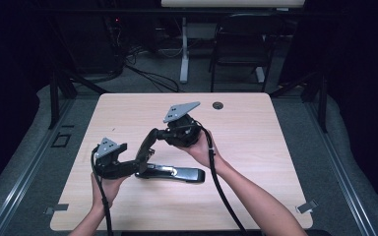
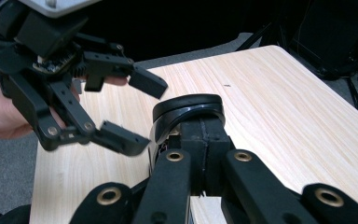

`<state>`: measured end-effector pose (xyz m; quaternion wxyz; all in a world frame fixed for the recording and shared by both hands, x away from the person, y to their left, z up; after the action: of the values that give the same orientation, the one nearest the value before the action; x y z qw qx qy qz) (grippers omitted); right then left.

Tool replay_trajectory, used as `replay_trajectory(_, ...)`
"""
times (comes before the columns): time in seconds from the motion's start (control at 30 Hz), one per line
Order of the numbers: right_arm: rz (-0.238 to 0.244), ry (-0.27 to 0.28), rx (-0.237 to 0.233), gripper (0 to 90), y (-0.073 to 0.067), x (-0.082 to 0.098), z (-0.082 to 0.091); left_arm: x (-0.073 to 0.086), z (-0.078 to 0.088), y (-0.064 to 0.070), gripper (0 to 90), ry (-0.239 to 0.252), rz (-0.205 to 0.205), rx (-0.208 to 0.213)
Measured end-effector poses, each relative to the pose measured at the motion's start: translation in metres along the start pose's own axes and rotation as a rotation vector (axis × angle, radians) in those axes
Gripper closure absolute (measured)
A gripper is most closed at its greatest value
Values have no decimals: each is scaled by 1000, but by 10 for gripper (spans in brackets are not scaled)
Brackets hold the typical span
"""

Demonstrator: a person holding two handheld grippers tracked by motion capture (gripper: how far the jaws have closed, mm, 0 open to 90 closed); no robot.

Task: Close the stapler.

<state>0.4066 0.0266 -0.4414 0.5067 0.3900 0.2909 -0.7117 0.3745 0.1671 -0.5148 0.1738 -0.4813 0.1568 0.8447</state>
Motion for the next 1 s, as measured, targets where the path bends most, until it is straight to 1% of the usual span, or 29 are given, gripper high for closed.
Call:
replay_trajectory(0.2, -9, -2, 6, 900, 4, 2, 1, -1, 8, -21, 146, 21, 40, -28)
replay_trajectory(0.27, -14, -2, 8, 900, 5, 3, 2, 0, 8, -27, 136, 21, 47, -40)
replay_trajectory(0.4, -21, -6, 6, 900, 7, 6, 3, 3, 6, -37, 122, 4, 62, -55)
replay_trajectory(0.67, -30, -18, 9, 900, 9, 15, 8, 7, 3, -48, 106, -22, 76, -76)
replay_trajectory(0.7, -31, -18, 7, 900, 9, 16, 8, 7, 3, -49, 103, -18, 82, -80)
replay_trajectory(0.83, -36, -21, 12, 900, 11, 22, 11, 10, 1, -55, 88, -43, 89, -90)
replay_trajectory(0.87, -37, -24, 14, 900, 11, 23, 12, 11, 0, -57, 82, -45, 96, -97)
replay_trajectory(1.0, -49, -40, 15, 900, 14, 32, 16, 13, -1, -60, 75, -51, 105, -99)
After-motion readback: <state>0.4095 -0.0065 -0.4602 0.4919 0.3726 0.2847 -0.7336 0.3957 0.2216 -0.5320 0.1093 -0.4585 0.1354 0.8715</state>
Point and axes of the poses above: each handheld gripper's, and its own axes: z roughly backward along the jaws, x roughly out of its underside, y roughly to its right, the point moved 8 cm from there along -z, roughly forward along the jaws, and after that the axes turned 4 degrees about -x, right-handed, at the moved point
